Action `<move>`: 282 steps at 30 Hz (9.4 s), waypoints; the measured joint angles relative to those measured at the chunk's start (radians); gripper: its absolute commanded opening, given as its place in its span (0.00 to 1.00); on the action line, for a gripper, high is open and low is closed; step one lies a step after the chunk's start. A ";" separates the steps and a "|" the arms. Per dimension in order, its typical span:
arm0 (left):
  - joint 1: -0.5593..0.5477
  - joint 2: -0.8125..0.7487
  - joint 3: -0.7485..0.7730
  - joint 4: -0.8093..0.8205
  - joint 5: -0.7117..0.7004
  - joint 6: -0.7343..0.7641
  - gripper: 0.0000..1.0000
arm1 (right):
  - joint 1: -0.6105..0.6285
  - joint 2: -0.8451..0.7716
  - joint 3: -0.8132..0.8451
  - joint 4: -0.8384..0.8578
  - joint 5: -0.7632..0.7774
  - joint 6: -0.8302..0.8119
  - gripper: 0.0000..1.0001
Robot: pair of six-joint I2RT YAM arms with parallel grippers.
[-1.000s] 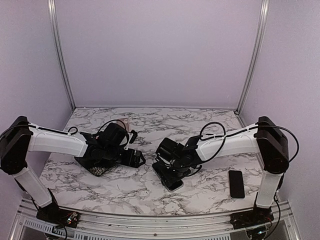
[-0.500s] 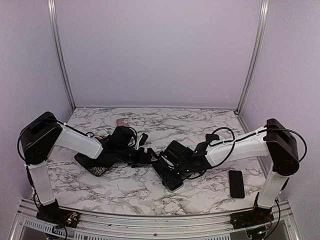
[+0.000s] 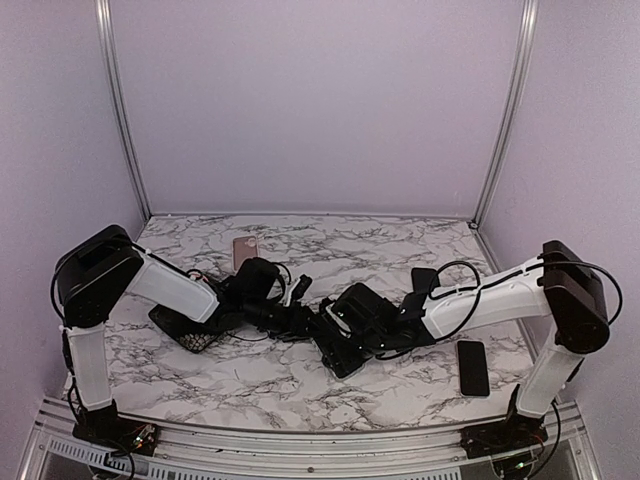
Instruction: Put the phone into the phone case
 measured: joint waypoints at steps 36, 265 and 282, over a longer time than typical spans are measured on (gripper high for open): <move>-0.208 -0.347 0.014 -0.446 -0.206 0.861 0.00 | -0.161 -0.531 -0.433 0.573 -0.507 -0.418 0.94; -0.288 -0.721 0.076 -0.206 -0.206 0.809 0.00 | -0.115 -0.586 0.018 0.460 -0.799 -0.509 0.53; -0.296 -0.719 0.085 -0.207 -0.206 0.821 0.00 | -0.103 -0.547 0.049 0.442 -0.825 -0.503 0.40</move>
